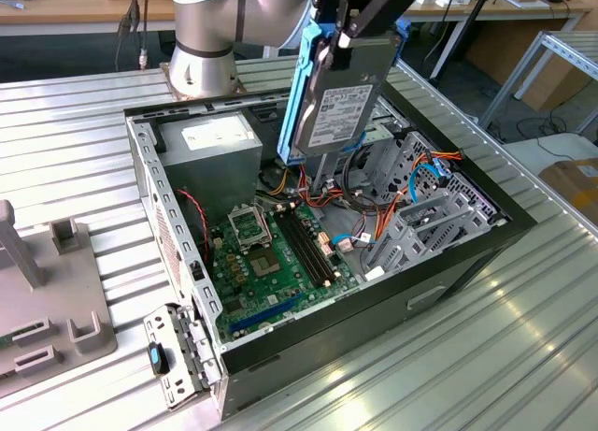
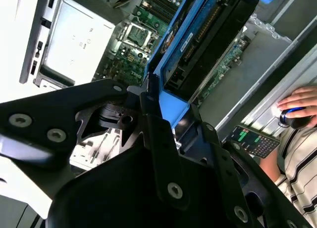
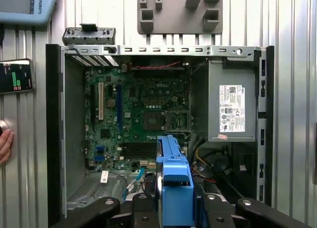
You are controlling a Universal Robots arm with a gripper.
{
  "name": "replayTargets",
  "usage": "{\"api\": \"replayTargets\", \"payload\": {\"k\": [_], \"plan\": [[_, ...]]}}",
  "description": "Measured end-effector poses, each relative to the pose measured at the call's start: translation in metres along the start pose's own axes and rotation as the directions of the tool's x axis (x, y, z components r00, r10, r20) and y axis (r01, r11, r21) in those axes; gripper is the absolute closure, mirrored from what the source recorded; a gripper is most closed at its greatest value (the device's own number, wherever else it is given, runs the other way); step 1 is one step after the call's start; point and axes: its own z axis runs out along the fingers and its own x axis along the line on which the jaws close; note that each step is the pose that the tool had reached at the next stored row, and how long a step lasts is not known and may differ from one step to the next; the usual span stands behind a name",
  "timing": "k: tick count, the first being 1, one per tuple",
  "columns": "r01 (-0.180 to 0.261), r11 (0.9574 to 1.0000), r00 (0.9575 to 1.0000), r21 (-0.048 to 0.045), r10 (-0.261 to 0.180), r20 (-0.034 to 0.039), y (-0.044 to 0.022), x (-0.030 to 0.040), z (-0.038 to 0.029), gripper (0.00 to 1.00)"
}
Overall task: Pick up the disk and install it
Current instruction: 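Pick up the disk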
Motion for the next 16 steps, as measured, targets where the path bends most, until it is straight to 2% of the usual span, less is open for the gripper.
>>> {"api": "replayTargets", "payload": {"k": [2, 3, 7, 8, 10, 12, 14, 16], "plan": [[0.000, 1.0000, 1.0000, 0.0001, 0.000, 0.0066, -0.0002, 0.0170, -0.0001, 0.63], [0.000, 1.0000, 1.0000, 0.0002, 0.000, 0.0096, -0.0002, 0.0234, -0.0001, 0.63], [0.000, 1.0000, 0.9999, 0.0004, 0.000, 0.0161, -0.0003, 0.0374, -0.0002, 0.63], [0.000, 1.0000, 0.9998, 0.0004, 0.000, 0.0193, -0.0004, 0.0457, -0.0002, 0.63], [0.000, 1.0000, 0.9998, 0.0004, 0.000, 0.0215, -0.0004, 0.0520, -0.0003, 0.63], [0.000, 1.0000, 0.9997, 0.0005, 0.000, 0.0263, -0.0004, 0.0669, -0.0004, 0.63], [0.000, 1.0000, 0.9996, 0.0005, 0.000, 0.0290, -0.0005, 0.0771, -0.0005, 0.63], [0.000, 1.0000, 0.9996, 0.0004, 0.000, 0.0294, -0.0006, 0.0833, -0.0005, 0.63]]}}
